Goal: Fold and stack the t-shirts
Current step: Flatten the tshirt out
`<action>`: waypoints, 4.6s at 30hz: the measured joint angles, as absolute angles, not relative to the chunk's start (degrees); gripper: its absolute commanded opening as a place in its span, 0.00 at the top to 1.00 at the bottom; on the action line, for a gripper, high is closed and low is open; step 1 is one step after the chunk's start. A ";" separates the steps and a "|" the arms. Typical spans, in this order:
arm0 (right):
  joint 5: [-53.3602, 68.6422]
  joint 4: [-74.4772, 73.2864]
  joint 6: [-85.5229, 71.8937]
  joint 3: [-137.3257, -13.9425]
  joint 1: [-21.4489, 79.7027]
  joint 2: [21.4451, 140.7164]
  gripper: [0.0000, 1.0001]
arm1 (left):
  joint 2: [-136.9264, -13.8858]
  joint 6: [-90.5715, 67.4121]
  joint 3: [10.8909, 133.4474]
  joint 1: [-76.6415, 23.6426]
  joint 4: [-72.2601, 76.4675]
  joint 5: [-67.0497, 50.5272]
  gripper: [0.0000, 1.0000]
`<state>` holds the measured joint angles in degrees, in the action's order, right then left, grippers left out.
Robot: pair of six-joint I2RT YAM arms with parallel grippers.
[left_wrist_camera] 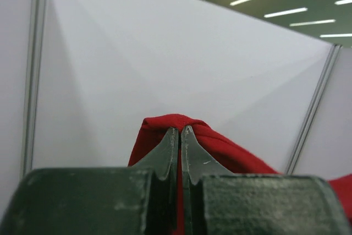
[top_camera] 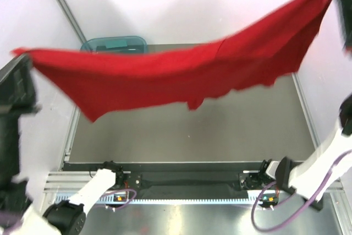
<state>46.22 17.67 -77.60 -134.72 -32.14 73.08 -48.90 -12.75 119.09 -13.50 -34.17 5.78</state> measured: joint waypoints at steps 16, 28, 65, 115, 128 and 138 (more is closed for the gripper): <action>47.51 14.22 -66.50 -108.07 -20.69 56.42 1.00 | -31.94 -16.62 87.70 -15.75 -33.01 10.24 1.00; 44.07 3.42 -44.38 -84.38 -5.58 94.72 1.00 | -50.63 -18.61 58.72 -15.79 -22.11 14.94 1.00; 43.86 -0.16 -34.04 -105.34 -4.23 72.29 1.00 | -47.33 -10.15 83.26 -9.41 -11.79 15.09 1.00; 47.86 25.98 -36.45 -91.09 -4.10 122.32 1.00 | -94.21 -16.47 56.23 -9.30 11.31 22.68 1.00; 47.13 13.28 -33.39 -111.37 -2.79 133.84 1.00 | -98.80 -19.42 66.85 -4.10 8.56 18.20 1.00; 43.46 7.27 -29.91 -99.13 -1.65 108.44 1.00 | -77.58 -16.34 70.48 -4.14 2.63 15.51 1.00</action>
